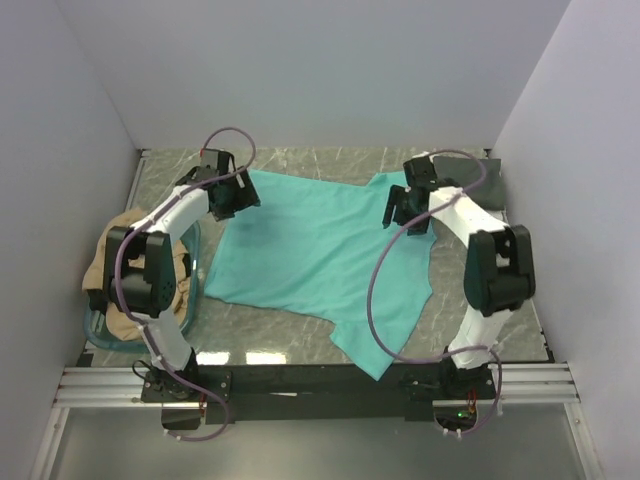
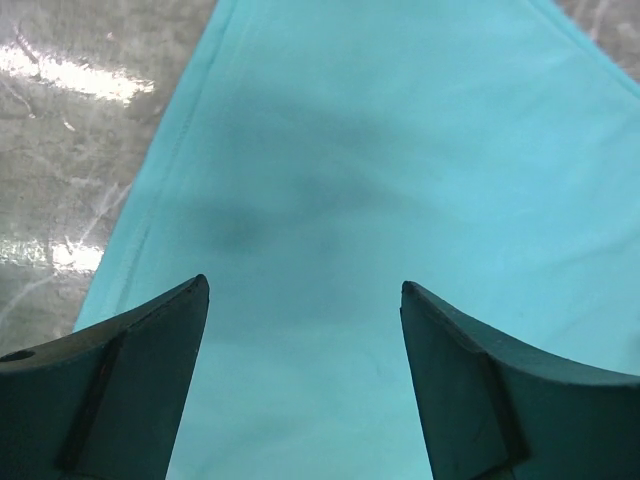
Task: Fold and stack the t-shirts
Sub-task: Flatten the tshirt out, then fold the tshirt
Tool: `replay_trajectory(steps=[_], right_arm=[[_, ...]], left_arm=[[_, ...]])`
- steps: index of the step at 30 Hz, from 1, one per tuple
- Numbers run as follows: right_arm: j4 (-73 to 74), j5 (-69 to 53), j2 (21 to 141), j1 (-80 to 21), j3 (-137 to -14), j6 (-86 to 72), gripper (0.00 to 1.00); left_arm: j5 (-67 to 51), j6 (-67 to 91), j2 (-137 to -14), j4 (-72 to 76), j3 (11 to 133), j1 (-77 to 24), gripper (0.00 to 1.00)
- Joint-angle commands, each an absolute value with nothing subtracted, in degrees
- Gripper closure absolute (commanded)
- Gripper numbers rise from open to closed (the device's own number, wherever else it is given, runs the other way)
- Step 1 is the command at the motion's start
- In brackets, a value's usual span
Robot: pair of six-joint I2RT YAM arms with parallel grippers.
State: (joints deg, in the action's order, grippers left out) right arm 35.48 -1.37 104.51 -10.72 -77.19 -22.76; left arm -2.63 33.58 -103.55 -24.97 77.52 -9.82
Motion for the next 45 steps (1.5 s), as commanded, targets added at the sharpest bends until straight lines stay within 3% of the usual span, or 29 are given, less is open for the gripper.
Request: replay_trajectory(steps=[1, 9, 18, 30, 45], right_arm=[[33.0, -2.5, 97.1, -11.0, -72.4, -25.7, 0.25], [31.1, -7.4, 94.4, -11.0, -65.9, -23.2, 0.23], [28.7, -11.2, 95.1, -10.7, -62.8, -25.9, 0.23], [27.4, -10.0, 99.2, -10.4, -63.1, -26.3, 0.23], [30.6, -9.2, 107.2, -6.6, -71.2, -23.8, 0.23]], left_arm=[[-0.3, 31.8, -99.7, -25.3, 77.0, -12.9, 0.16], [-7.6, 33.4, -95.9, -19.3, 68.6, -16.1, 0.12], [-0.3, 32.9, -94.7, -25.8, 69.6, -17.5, 0.12], [-1.8, 34.3, -98.6, -22.2, 63.5, -17.5, 0.13], [-3.1, 35.9, -104.9, -21.4, 65.0, -17.3, 0.13]])
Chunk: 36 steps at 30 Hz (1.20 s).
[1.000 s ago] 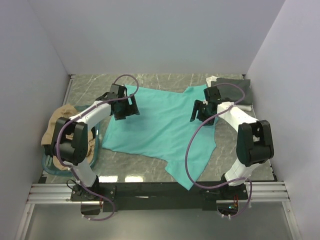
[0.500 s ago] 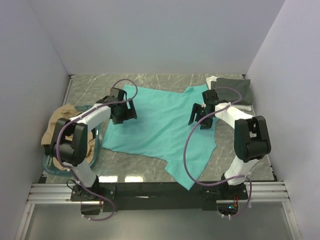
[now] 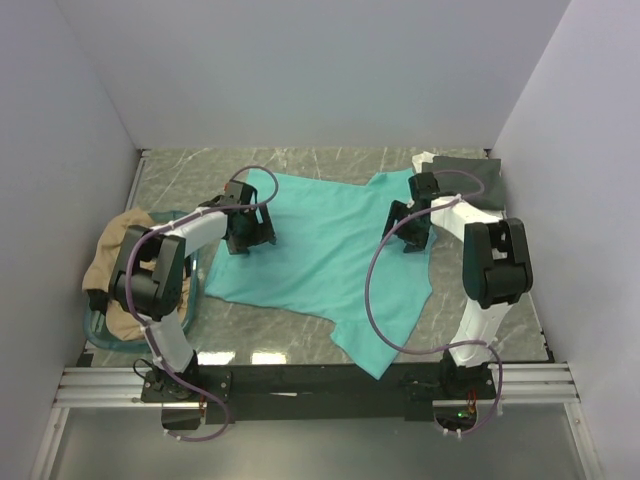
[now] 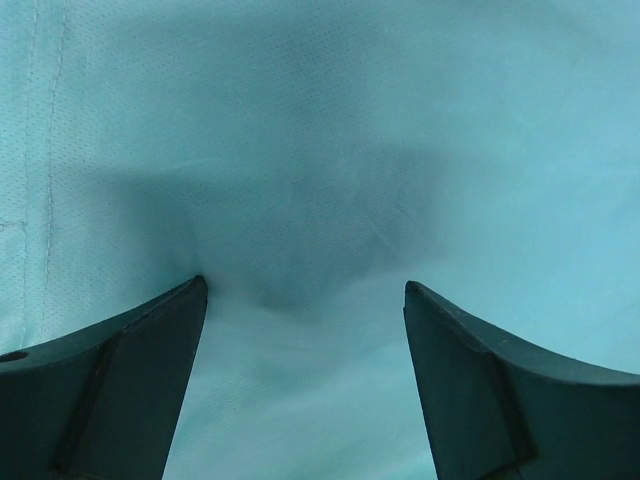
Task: Fold and stack the t-shirts
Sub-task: Fold the tshirt
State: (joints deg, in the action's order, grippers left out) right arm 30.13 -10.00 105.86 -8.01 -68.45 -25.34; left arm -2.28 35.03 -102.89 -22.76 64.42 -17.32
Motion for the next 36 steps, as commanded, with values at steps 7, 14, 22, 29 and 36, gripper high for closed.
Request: replay_trajectory(steps=[7, 14, 22, 29, 36], right_arm=[[33.9, -9.4, 112.8, -4.7, -78.8, -22.7, 0.23], [38.5, -8.5, 119.1, -3.5, -88.6, -21.7, 0.23], [44.1, -8.2, 126.8, -3.2, -102.6, -21.3, 0.23], [43.9, -11.7, 127.5, -3.3, -105.3, -20.8, 0.23], [41.4, -13.4, 122.6, -3.3, -101.4, -19.7, 0.23]], left_arm=[[-7.4, 35.6, -107.0, -19.2, 66.9, -17.4, 0.14], [-7.2, 35.3, -109.6, -22.7, 70.9, -17.4, 0.14], [-8.5, 38.7, -106.2, -22.9, 69.3, -18.3, 0.14], [-4.2, 39.5, -98.1, -22.1, 68.3, -20.3, 0.14], [7.0, 43.4, -87.6, -26.8, 63.0, -20.4, 0.18]])
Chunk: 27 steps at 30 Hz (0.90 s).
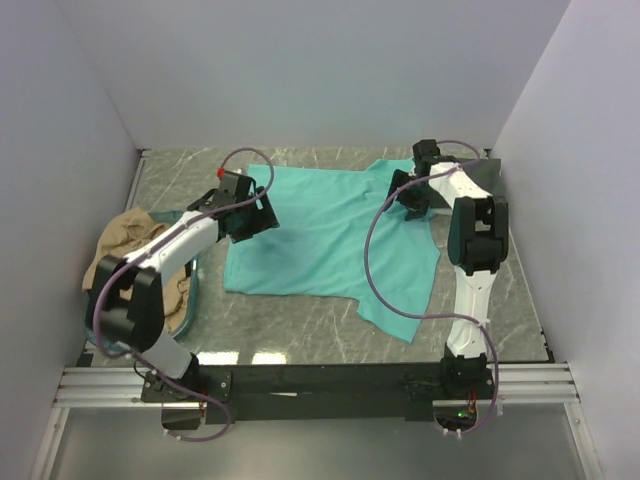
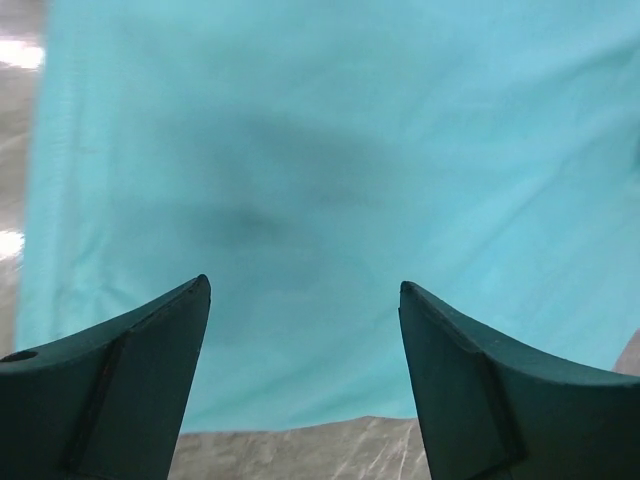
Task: Fold and stack the t-shirts
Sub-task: Fold the tshirt
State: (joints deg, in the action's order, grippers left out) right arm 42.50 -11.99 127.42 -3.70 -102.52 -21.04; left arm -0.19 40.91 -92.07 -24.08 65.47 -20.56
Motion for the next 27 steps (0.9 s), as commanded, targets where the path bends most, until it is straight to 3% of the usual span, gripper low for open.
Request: replay_trajectory(steps=[1, 10, 18, 27], right_arm=[[41.2, -13.4, 121.9, -3.3, -101.0, -19.4, 0.24], [36.7, -14.8, 107.9, -4.0, -88.9, -21.0, 0.24], [34.1, -14.9, 97.3, -6.8, -73.4, -22.4, 0.24], [32.5, -15.3, 93.3, -9.4, -65.0, -24.1, 0.24]], left_arm=[[7.9, 43.7, -86.8, -28.3, 62.2, -20.4, 0.19], [12.5, 48.6, -77.4, -31.9, 50.0, -19.8, 0.32], [13.8, 50.9, -73.8, -35.2, 46.0, -18.8, 0.35], [13.4, 52.0, -72.9, -35.2, 41.8, -17.8, 0.43]])
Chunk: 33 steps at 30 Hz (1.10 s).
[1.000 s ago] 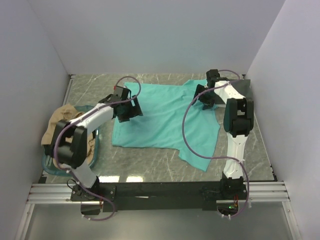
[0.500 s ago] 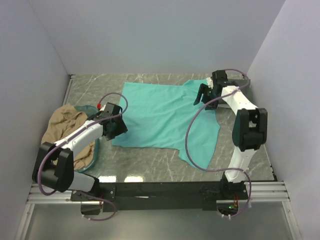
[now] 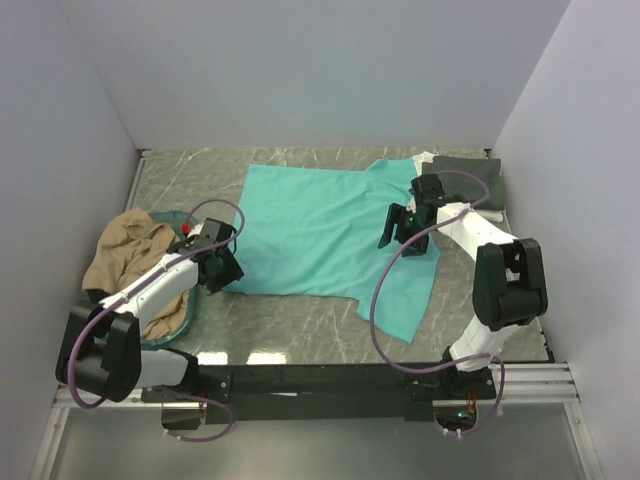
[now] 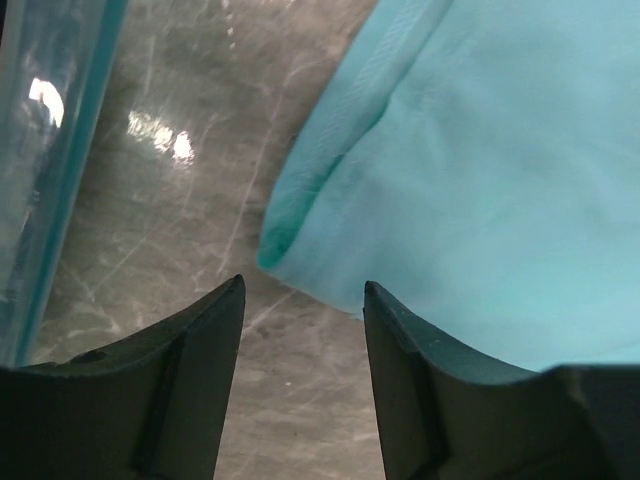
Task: Fold and stack the t-shirts
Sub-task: Fold the tshirt
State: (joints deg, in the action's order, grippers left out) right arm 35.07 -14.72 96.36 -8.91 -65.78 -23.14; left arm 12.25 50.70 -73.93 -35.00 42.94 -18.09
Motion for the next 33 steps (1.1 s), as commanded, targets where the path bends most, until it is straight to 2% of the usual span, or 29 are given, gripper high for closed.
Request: replay_trajectory(steps=[1, 7, 15, 18, 21, 28, 33], right_arm=[[32.4, -15.4, 93.1, -9.7, -64.6, -24.3, 0.24], [32.9, -15.1, 92.5, -10.3, -64.2, -24.4, 0.24], [33.2, -14.7, 91.3, -10.4, -63.3, -24.5, 0.24], [33.4, -14.7, 90.4, -10.5, -62.1, -24.6, 0.24], [33.8, -14.4, 88.8, -10.5, -60.2, -24.7, 0.24], [36.4, -12.3, 81.3, -10.9, -51.3, -26.2, 0.24], [39.7, -9.8, 74.4, -12.7, -45.5, -29.3, 0.24]], left_arm=[[14.1, 52.4, -72.9, -34.8, 41.5, -17.7, 0.44], [13.3, 52.9, -73.6, -33.0, 39.8, -17.1, 0.52], [12.4, 52.7, -75.7, -29.3, 38.0, -16.9, 0.52], [12.5, 52.2, -76.7, -28.7, 38.3, -16.6, 0.56], [12.1, 52.0, -77.4, -28.0, 38.5, -16.5, 0.64], [10.7, 51.0, -78.5, -26.3, 38.3, -16.3, 0.94], [9.6, 49.4, -79.5, -26.4, 39.6, -15.6, 0.99]])
